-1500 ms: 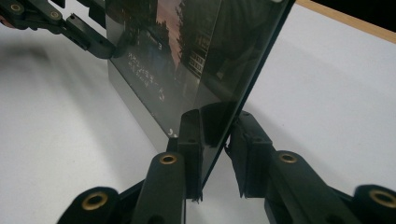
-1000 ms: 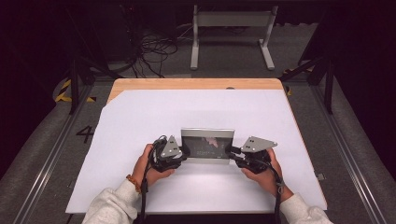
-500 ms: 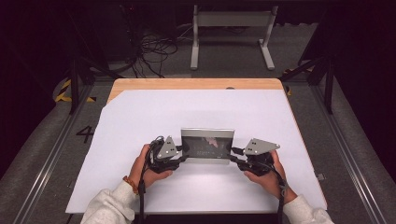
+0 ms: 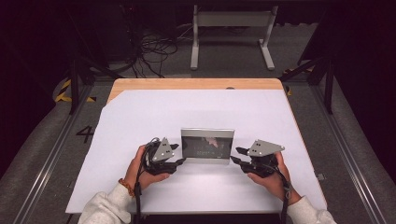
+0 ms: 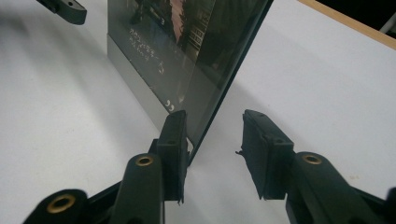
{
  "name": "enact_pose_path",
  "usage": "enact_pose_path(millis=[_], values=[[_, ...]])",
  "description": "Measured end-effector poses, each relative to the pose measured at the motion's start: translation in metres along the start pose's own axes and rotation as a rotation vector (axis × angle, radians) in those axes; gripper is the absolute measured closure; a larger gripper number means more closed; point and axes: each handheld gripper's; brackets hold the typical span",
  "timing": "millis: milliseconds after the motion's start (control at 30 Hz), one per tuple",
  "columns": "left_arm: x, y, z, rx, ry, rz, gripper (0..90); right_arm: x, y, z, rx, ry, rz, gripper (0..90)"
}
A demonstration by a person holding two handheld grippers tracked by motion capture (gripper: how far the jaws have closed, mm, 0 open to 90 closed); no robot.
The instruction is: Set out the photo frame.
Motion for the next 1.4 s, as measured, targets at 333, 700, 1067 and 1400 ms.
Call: enact_pose_path(millis=[333, 700, 1067, 1400], values=[[0.001, -0.007, -0.003, -0.003, 0.008, -0.028, 27.5, 0.001, -0.002, 0.001, 0.014, 0.004, -0.001, 37.7], [0.000, -0.017, -0.010, -0.007, 0.007, -0.065, 13.9, 0.006, -0.007, 0.003, 0.031, 0.012, -0.020, 21.6], [0.004, -0.031, -0.019, -0.021, -0.027, -0.097, 6.7, 0.010, -0.018, -0.004, 0.023, 0.015, -0.022, 6.9], [0.000, -0.049, -0.027, 0.011, -0.034, -0.100, 5.2, 0.012, -0.031, -0.012, 0.025, -0.004, -0.018, 6.8]])
Point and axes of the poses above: each handheld gripper's, and its own axes: z roughly forward along the jaws, y roughly out of its top, x roughly to its left, and after that the axes turned 14 degrees about -z, right-handed
